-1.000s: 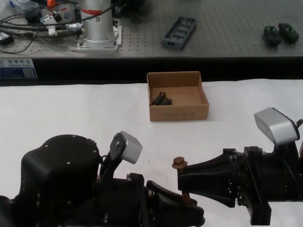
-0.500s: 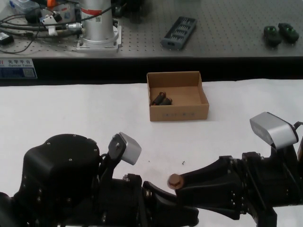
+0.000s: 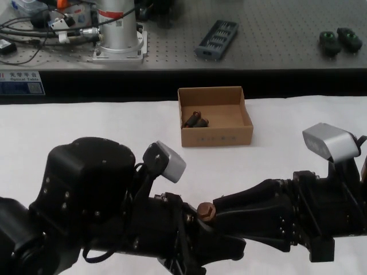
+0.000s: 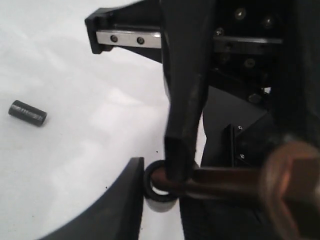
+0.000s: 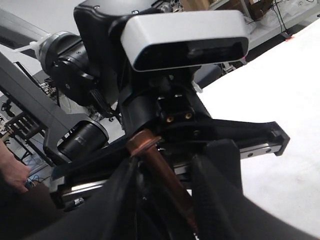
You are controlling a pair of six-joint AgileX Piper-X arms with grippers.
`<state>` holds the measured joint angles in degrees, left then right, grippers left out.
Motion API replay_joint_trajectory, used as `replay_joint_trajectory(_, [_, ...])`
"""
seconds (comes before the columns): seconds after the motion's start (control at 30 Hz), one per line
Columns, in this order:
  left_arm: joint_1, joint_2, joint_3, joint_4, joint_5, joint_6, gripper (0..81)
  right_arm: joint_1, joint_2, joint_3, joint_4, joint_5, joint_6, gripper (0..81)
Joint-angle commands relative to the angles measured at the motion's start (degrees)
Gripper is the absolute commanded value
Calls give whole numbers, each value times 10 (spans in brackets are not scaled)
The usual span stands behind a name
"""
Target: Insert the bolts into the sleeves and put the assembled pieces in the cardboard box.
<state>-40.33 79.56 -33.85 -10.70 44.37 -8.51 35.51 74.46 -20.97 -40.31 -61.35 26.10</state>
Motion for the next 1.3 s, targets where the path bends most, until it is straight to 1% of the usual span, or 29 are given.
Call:
replay_joint_trajectory(0.0, [-3, -7, -9, 10, -12, 12, 113, -4, -7, -7, -1, -16, 3, 277])
replay_joint_trajectory(0.2, [-13, -22, -9, 53, -12, 15, 113, -22, -7, -7, 6, -1, -2, 273])
replay_joint_trajectory(0.27, [-14, -38, -9, 78, -12, 37, 113, -29, -7, -7, 6, -1, -2, 242])
replay_joint_trajectory(0.33, [-14, -52, -9, 96, -25, 53, 113, -32, -7, -7, 6, -1, -3, 200])
replay_joint_trajectory(0.4, [-14, -67, -9, 111, -38, 70, 113, -32, -7, -7, 6, -6, -4, 176])
replay_joint_trajectory(0.5, [-14, -73, -9, 126, -42, 71, 113, -32, -7, -7, 6, -9, -4, 175])
replay_joint_trajectory(0.67, [-14, -73, -9, 169, -45, 108, 113, -32, -7, -7, 6, -9, -4, 175])
replay_joint_trajectory(0.87, [-17, -73, -22, 247, -98, 177, 113, -34, -7, -5, 6, -9, -14, 175])
replay_joint_trajectory(0.97, [-17, -73, -37, 275, -111, 201, 113, -35, -7, -5, 10, -9, -17, 175])
replay_joint_trajectory(1.1, [-17, -73, -55, 275, -114, 207, 113, -37, -7, -5, 10, -8, -17, 175])
replay_joint_trajectory(1.2, [-17, -73, -78, 302, -145, 228, 113, -44, -7, -5, 10, -1, -17, 175])
replay_joint_trajectory(1.27, [-17, -73, -93, 348, -176, 263, 113, -53, -7, -5, 10, 0, -17, 175])
